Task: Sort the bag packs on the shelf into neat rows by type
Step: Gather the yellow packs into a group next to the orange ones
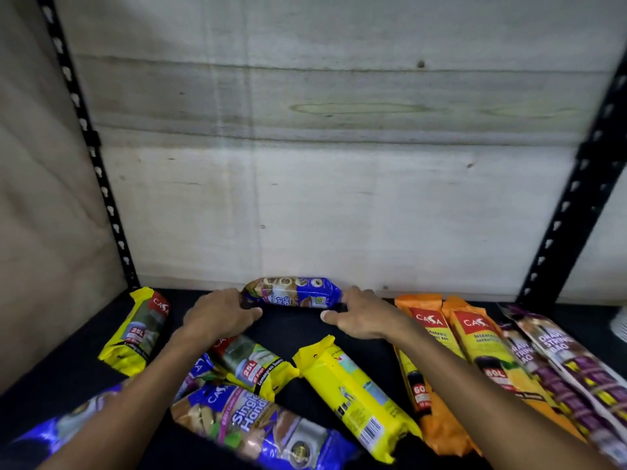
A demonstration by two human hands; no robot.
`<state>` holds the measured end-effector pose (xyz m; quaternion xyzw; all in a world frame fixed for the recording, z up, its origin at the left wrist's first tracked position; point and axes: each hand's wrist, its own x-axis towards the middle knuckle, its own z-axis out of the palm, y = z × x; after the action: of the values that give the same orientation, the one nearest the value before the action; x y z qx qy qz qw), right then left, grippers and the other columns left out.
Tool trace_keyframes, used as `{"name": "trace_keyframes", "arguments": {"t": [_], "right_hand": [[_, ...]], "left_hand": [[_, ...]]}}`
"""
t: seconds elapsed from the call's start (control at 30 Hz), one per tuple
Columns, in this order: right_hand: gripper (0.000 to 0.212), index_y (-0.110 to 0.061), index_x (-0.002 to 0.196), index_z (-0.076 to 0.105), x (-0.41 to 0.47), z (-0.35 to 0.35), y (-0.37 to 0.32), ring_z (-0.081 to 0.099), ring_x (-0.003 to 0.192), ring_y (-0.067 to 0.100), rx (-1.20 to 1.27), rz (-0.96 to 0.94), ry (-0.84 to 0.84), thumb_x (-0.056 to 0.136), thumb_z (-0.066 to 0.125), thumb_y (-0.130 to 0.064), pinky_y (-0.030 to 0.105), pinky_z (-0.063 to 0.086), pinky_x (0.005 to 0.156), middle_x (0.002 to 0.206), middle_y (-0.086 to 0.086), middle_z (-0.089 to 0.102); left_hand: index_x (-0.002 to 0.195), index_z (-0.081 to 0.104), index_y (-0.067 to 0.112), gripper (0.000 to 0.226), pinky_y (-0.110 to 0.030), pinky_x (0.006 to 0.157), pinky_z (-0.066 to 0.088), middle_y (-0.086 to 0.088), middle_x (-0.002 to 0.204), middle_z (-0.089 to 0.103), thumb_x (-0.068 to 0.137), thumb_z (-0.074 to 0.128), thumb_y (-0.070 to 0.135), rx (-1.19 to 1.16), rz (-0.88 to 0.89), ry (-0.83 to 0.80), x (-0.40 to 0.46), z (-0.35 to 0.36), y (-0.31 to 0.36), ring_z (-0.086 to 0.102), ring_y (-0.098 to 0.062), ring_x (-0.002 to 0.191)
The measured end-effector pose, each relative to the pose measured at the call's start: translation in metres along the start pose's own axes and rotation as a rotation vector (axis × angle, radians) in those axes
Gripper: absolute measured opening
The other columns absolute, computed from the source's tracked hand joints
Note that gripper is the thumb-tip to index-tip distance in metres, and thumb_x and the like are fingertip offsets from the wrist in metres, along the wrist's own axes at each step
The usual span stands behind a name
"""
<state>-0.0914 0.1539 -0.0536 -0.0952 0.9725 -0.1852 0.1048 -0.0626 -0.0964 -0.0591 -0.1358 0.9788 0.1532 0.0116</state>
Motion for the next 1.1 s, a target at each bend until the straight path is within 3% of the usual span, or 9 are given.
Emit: {"name": "trace_keyframes", "arguments": {"t": [0.1, 0.27, 0.4, 0.53, 0.77, 0.83, 0.93, 1.1], "right_hand": [[0.088, -0.010, 0.150, 0.032, -0.029, 0.003, -0.003, 0.042, 0.136, 0.029, -0.039, -0.001, -0.078, 0.086, 0.054, -0.066, 0.038, 0.040, 0.105, 0.152, 0.013, 0.036], [0.095, -0.016, 0.149, 0.024, -0.070, 0.012, -0.013, 0.042, 0.133, 0.034, -0.129, 0.000, -0.135, 0.079, 0.065, -0.064, 0.044, 0.041, 0.106, 0.148, 0.015, 0.028], [0.100, -0.018, 0.146, 0.023, -0.087, 0.023, -0.018, 0.036, 0.134, 0.035, -0.242, 0.005, -0.118, 0.073, 0.072, -0.064, 0.047, 0.042, 0.103, 0.143, 0.013, 0.029], [0.101, -0.019, 0.146, 0.021, -0.094, 0.032, -0.021, 0.037, 0.130, 0.035, -0.298, 0.018, -0.100, 0.072, 0.074, -0.062, 0.046, 0.043, 0.097, 0.142, 0.013, 0.030], [0.106, -0.016, 0.150, 0.017, -0.091, 0.030, -0.026, 0.040, 0.133, 0.037, -0.320, 0.047, -0.114, 0.072, 0.078, -0.056, 0.046, 0.044, 0.100, 0.149, 0.015, 0.030], [0.101, -0.014, 0.149, 0.025, -0.087, 0.022, -0.023, 0.048, 0.129, 0.034, -0.275, 0.072, -0.124, 0.073, 0.076, -0.057, 0.042, 0.047, 0.094, 0.146, 0.013, 0.039], [0.075, -0.013, 0.136, 0.047, -0.082, 0.008, -0.015, 0.057, 0.113, 0.026, -0.172, 0.077, -0.149, 0.079, 0.071, -0.055, 0.032, 0.045, 0.072, 0.122, 0.006, 0.057], [0.052, -0.009, 0.124, 0.060, -0.076, 0.000, -0.003, 0.060, 0.113, 0.025, 0.065, 0.100, -0.105, 0.086, 0.067, -0.044, 0.038, 0.049, 0.094, 0.124, 0.010, 0.063]], "left_hand": [[0.095, 0.059, 0.023, 0.047, -0.045, 0.098, 0.045, -0.003, 0.116, 0.066, 0.080, 0.052, 0.066, 0.155, 0.018, 0.005, -0.017, -0.001, 0.004, 0.058, -0.027, 0.110], [0.125, 0.058, 0.023, 0.058, -0.043, 0.102, 0.037, 0.001, 0.127, 0.062, 0.086, 0.051, 0.065, 0.267, 0.006, -0.024, -0.046, -0.003, 0.014, 0.056, -0.023, 0.119], [0.126, 0.059, 0.024, 0.057, -0.044, 0.104, 0.034, 0.001, 0.127, 0.062, 0.086, 0.052, 0.064, 0.313, 0.032, -0.042, -0.058, 0.001, 0.019, 0.057, -0.022, 0.120], [0.127, 0.060, 0.021, 0.054, -0.042, 0.101, 0.040, -0.002, 0.128, 0.062, 0.088, 0.051, 0.059, 0.288, 0.051, -0.034, -0.065, 0.007, 0.022, 0.057, -0.025, 0.119], [0.125, 0.060, 0.018, 0.049, -0.039, 0.094, 0.049, -0.007, 0.127, 0.062, 0.091, 0.053, 0.052, 0.203, 0.074, -0.027, -0.062, 0.018, 0.022, 0.055, -0.029, 0.120], [0.123, 0.061, 0.017, 0.049, -0.039, 0.094, 0.049, -0.008, 0.126, 0.063, 0.089, 0.053, 0.052, 0.192, 0.080, -0.023, -0.060, 0.021, 0.023, 0.055, -0.030, 0.119], [0.123, 0.061, 0.017, 0.050, -0.039, 0.094, 0.048, -0.008, 0.126, 0.063, 0.088, 0.054, 0.053, 0.192, 0.092, -0.003, -0.056, 0.025, 0.025, 0.054, -0.030, 0.120], [0.120, 0.062, 0.019, 0.048, -0.038, 0.091, 0.050, -0.005, 0.122, 0.064, 0.087, 0.057, 0.053, 0.141, 0.136, 0.007, -0.051, 0.029, 0.030, 0.054, -0.028, 0.119]]}}
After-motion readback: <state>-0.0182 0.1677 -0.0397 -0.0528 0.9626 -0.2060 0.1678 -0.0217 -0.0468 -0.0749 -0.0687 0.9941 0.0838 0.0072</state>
